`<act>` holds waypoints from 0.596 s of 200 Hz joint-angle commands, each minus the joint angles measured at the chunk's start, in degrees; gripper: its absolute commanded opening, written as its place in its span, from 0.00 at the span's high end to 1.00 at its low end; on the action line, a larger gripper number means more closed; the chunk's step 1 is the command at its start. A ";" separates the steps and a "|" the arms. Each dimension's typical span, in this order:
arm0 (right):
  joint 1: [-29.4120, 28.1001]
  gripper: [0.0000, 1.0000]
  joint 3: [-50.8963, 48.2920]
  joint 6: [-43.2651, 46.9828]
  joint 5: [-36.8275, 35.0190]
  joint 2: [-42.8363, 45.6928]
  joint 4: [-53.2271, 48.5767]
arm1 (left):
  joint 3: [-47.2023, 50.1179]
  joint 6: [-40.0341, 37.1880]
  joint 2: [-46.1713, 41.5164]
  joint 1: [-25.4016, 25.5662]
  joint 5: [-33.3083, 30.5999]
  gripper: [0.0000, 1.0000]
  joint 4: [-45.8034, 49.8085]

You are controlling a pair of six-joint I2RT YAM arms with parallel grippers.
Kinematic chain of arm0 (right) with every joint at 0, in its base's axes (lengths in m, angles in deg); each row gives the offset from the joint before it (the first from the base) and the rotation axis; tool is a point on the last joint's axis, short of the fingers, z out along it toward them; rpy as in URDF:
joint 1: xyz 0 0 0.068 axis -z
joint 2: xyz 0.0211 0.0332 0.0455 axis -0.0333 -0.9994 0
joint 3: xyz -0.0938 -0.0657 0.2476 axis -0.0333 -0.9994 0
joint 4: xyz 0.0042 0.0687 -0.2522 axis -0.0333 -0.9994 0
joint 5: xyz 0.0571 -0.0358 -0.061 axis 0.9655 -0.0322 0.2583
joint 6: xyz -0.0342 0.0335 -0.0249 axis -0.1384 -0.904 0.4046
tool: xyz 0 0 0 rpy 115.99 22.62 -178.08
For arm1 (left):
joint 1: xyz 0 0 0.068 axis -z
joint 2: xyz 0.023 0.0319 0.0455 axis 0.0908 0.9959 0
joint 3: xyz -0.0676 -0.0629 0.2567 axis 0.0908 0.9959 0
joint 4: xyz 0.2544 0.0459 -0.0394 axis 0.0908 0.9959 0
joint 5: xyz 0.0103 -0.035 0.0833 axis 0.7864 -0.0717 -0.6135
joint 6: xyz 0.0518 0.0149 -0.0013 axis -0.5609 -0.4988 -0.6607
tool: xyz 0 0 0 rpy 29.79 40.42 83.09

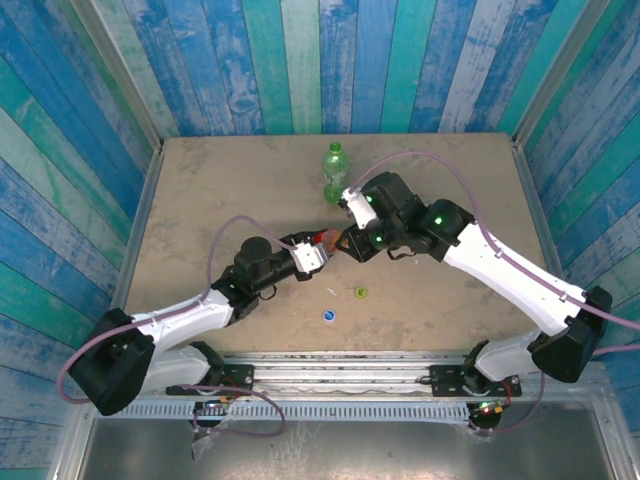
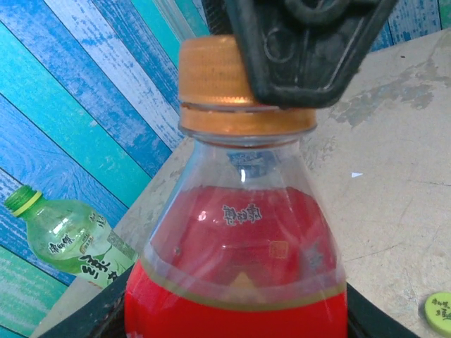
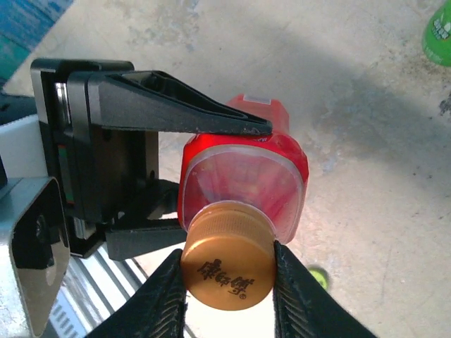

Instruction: Screw on the bottle caps

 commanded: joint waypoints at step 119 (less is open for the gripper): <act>-2.23 0.40 4.43 70.87 -8.78 1.82 -7.81 | -0.05 -1.85 -2.23 0.09 1.52 0.49 2.25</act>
